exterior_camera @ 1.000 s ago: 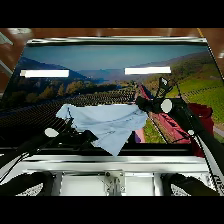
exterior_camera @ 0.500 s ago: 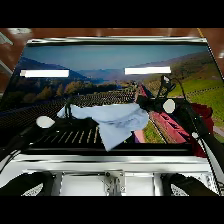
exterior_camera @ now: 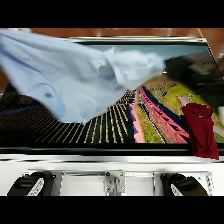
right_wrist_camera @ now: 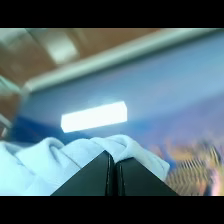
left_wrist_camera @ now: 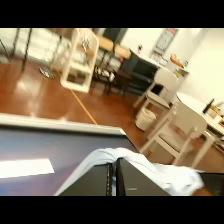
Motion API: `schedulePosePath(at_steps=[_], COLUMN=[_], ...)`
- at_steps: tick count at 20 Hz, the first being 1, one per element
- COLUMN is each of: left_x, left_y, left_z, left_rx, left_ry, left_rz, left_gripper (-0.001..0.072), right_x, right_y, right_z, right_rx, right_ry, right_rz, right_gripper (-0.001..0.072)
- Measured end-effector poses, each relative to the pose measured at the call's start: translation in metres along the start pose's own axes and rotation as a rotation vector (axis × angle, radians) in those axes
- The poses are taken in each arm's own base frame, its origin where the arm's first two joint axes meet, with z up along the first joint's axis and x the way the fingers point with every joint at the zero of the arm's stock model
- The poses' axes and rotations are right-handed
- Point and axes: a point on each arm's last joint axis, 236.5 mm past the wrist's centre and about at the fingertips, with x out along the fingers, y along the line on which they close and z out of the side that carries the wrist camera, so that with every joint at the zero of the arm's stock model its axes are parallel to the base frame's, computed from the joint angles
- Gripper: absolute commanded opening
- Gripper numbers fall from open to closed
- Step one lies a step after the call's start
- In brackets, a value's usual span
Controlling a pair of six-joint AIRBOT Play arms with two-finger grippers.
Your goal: Fold the shirts.
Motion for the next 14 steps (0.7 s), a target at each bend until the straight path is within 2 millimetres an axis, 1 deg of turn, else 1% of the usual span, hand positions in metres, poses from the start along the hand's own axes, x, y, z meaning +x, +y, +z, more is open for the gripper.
schedulePosePath(at_steps=[1,3,5,7,9,10,12,14], left_x=[-0.010,-0.025,-0.037,-0.048,-0.057,-0.059,-0.060,-0.058], left_y=[-0.009,-0.026,-0.042,-0.059,-0.073,-0.076,-0.070,-0.049], left_z=[0.012,0.025,0.036,0.045,0.051,0.048,0.030,0.000], left_rx=[0.035,0.087,0.124,0.155,0.181,0.188,0.197,0.190], left_ry=[-0.017,-0.028,-0.046,-0.069,-0.082,-0.067,0.013,0.134], left_rz=[0.006,0.005,0.000,-0.012,-0.025,-0.025,-0.001,0.050], left_gripper=[0.0038,0.0037,0.0038,0.0037,0.0038,0.0038,0.0038,0.0038], right_x=[-0.022,-0.062,-0.098,-0.128,-0.150,-0.156,-0.158,-0.149], right_y=[0.012,0.030,0.043,0.051,0.054,0.053,0.047,0.030], right_z=[0.022,0.054,0.073,0.084,0.086,0.083,0.067,0.038], right_rx=[-0.005,-0.008,-0.004,0.005,0.023,0.028,0.041,0.039], right_ry=[-0.056,-0.148,-0.204,-0.244,-0.256,-0.243,-0.173,-0.048], right_rz=[0.026,0.068,0.099,0.121,0.133,0.127,0.097,0.022], right_gripper=[0.0059,0.0059,0.0058,0.0058,0.0059,0.0058,0.0058,0.0058])
